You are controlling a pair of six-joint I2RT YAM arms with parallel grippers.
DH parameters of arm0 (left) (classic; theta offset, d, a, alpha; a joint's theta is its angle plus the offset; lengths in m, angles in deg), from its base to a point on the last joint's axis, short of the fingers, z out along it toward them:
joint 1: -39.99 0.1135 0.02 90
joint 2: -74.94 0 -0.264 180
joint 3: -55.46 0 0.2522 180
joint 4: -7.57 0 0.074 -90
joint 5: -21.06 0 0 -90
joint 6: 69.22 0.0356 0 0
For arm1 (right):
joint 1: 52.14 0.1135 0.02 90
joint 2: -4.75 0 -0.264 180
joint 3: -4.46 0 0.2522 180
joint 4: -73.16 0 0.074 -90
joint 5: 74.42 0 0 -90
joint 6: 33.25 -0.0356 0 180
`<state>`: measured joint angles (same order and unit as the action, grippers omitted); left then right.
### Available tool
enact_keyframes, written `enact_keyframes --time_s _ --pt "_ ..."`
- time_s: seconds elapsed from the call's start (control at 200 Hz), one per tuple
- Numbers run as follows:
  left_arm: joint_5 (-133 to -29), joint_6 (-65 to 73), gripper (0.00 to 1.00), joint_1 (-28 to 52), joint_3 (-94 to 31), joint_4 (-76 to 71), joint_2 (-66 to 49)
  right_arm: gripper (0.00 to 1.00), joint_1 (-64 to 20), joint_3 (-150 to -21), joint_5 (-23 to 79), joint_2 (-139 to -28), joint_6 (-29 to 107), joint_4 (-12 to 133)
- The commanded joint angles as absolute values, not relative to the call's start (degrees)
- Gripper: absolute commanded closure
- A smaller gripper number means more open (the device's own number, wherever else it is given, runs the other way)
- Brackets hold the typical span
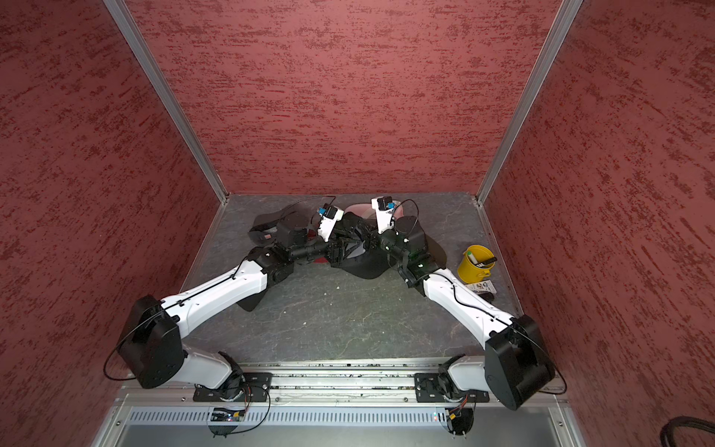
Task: Open the adjustable buckle of the baseball cap
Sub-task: Pull the adjustable strap on the baseball cap.
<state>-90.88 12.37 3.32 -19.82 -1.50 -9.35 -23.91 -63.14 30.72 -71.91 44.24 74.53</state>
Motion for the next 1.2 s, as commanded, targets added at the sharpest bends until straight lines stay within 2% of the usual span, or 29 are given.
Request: enact_keyframes --time_s 0.0,0.11,0.17,0.321,0.401,0.456,0.641,0.801,0.942,1.192 --pt "-90.13 11.72 0.38 3.34 -19.32 2.06 -9.60 1.00 -24.28 -64.81 31.97 -70.56 43.75 76.52" --pt "-89.56 12.11 0.39 3.34 -18.99 2.16 -9.55 1.00 -24.26 -64.68 32.11 -70.64 43.85 76.61" --pt "-89.55 12.47 0.45 3.36 -18.92 2.12 -9.25 1.00 -24.28 -64.54 32.26 -70.59 43.83 76.80" --pt "-90.51 13.62 0.79 3.27 -19.08 0.49 -8.36 1.00 -24.29 -64.07 32.10 -70.76 44.01 77.07" --pt "-91.30 14.22 0.94 3.16 -19.21 -1.26 -7.59 1.00 -24.28 -63.81 32.18 -70.61 44.22 77.22" --pt "-91.66 14.74 1.00 3.12 -19.31 -2.68 -6.98 1.00 -24.28 -63.54 32.12 -70.47 44.60 77.20" --pt "-93.22 16.14 1.00 3.07 -21.30 -9.44 -4.95 1.00 -24.29 -61.41 32.41 -68.95 48.29 76.73" --pt "-95.97 16.88 1.00 3.07 -24.13 -15.05 -3.89 0.72 -24.29 -59.54 32.60 -66.53 54.16 74.66" --pt "-99.88 17.33 1.00 3.07 -27.16 -19.19 -4.30 0.61 -24.05 -58.28 33.03 -64.00 60.33 73.27" --pt "-108.33 17.72 1.00 3.25 -32.11 -24.61 -7.59 0.59 -21.93 -56.64 31.31 -60.76 71.13 70.04"
